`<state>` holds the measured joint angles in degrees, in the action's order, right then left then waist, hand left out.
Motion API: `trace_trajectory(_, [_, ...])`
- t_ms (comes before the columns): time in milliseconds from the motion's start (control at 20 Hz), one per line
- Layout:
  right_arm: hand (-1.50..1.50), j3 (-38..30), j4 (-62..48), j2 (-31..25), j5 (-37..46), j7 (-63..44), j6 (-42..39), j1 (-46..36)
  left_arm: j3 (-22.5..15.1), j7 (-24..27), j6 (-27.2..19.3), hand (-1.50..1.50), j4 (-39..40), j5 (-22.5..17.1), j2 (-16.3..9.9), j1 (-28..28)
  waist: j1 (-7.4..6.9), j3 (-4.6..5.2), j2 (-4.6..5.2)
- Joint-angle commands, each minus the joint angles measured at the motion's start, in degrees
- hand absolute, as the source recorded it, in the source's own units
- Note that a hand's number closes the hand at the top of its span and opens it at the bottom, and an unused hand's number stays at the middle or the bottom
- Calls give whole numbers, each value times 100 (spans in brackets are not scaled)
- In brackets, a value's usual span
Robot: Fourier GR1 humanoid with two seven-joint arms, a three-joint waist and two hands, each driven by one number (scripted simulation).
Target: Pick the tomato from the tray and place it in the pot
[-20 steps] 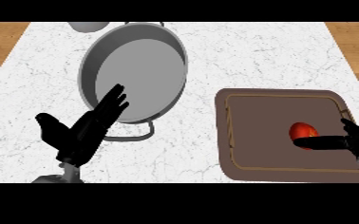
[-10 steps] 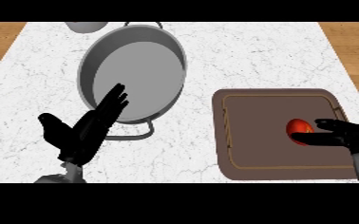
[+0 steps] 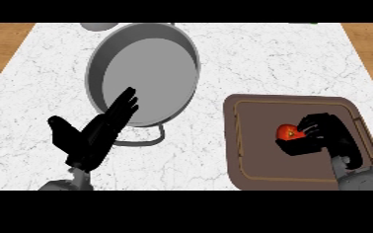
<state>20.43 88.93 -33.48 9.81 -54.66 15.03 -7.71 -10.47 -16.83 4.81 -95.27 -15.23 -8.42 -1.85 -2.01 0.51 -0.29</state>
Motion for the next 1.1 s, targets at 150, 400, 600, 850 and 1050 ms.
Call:
trace_trajectory(150, [150, 2374, 745, 285, 1554, 444, -1164, -1022, -82, -156, 68, 0, 122, -56, 54, -163, -262, -24, 33])
trace_trajectory(400, [150, 3257, 490, 1401, 2786, -268, -1052, -1429, 286, -74, 7, 0, 575, -38, -17, -425, 129, -43, 40])
trace_trajectory(600, [150, 3095, 1170, 1219, 3720, -905, -1177, -1456, 295, 145, 205, 0, 280, -151, -75, 186, 202, -44, 5])
trace_trajectory(850, [150, 2910, 2593, 1463, 4411, -1696, -1575, -1571, 385, -15, 85, 0, 339, -114, -42, -87, 281, -43, -5])
trace_trajectory(1050, [150, 2611, 3615, 1578, 4462, -1662, -2400, -1970, 208, -64, -15, 0, 80, 79, 37, 24, 234, -45, -3])
